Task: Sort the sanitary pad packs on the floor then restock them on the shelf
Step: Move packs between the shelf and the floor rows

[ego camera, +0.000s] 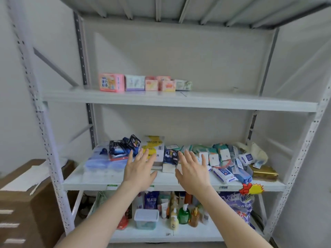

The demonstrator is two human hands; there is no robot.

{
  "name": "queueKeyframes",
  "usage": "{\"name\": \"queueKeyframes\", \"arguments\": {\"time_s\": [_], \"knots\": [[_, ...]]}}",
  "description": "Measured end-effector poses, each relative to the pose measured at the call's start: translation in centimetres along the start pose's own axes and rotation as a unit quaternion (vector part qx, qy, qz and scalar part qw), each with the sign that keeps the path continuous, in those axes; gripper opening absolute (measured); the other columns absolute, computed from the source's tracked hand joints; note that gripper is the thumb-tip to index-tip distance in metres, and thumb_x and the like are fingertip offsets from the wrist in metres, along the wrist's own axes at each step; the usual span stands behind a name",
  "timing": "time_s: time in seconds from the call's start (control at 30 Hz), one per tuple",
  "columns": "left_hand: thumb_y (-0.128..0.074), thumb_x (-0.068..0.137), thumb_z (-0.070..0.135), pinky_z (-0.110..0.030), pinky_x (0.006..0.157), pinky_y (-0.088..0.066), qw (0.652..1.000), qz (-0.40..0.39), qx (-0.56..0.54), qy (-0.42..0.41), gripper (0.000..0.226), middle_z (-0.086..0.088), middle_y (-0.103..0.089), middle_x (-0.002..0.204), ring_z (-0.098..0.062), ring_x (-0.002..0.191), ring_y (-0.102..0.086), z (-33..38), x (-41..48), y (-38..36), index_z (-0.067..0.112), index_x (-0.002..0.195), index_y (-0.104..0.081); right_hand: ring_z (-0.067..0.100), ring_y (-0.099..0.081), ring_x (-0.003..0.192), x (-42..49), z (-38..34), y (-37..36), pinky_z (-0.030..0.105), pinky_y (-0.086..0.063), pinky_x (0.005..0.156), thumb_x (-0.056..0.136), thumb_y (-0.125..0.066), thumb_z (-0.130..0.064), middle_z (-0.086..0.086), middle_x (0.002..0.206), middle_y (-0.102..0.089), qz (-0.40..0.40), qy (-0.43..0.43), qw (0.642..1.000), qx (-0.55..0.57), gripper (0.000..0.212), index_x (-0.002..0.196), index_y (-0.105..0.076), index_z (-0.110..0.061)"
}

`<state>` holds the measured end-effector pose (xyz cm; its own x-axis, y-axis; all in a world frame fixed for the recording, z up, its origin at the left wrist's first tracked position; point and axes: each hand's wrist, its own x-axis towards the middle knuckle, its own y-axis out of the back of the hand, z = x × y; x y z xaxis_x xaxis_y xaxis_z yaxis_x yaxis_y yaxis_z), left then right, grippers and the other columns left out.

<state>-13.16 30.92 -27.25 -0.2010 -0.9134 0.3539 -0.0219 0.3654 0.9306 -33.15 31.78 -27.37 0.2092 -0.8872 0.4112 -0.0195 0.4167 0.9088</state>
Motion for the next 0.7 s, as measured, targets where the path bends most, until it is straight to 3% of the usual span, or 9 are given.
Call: {"name": "queueKeyframes", "arguments": {"time_s": [0.4,0.7], "knots": [[-0.036,0.095,0.058,-0.052,0.118,0.003,0.994,0.105,0.038,0.0,0.069,-0.005,-0.011,0.162,-0.023,0.15,-0.005,-3.0,4.8,9.6,0.029,0.153,-0.014,0.022,-0.016,0.147,5.9,-0.3,8.1,0.053,-0.008,0.117,0.098,-0.033,-0.046,0.006,0.16,-0.02,0.109,0.027,0.994,0.004,0.062,0.152,-0.016,-0.02],[-0.035,0.095,0.059,-0.051,0.12,-0.001,0.985,0.162,0.055,0.003,0.069,-0.005,-0.015,0.162,-0.023,0.149,-0.01,-3.8,14.5,13.0,0.028,0.153,-0.016,0.019,-0.013,0.148,15.4,2.6,9.6,0.052,-0.009,0.117,0.097,-0.033,-0.046,0.005,0.161,-0.017,0.149,0.024,0.988,0.02,0.063,0.152,-0.015,-0.02]]}}
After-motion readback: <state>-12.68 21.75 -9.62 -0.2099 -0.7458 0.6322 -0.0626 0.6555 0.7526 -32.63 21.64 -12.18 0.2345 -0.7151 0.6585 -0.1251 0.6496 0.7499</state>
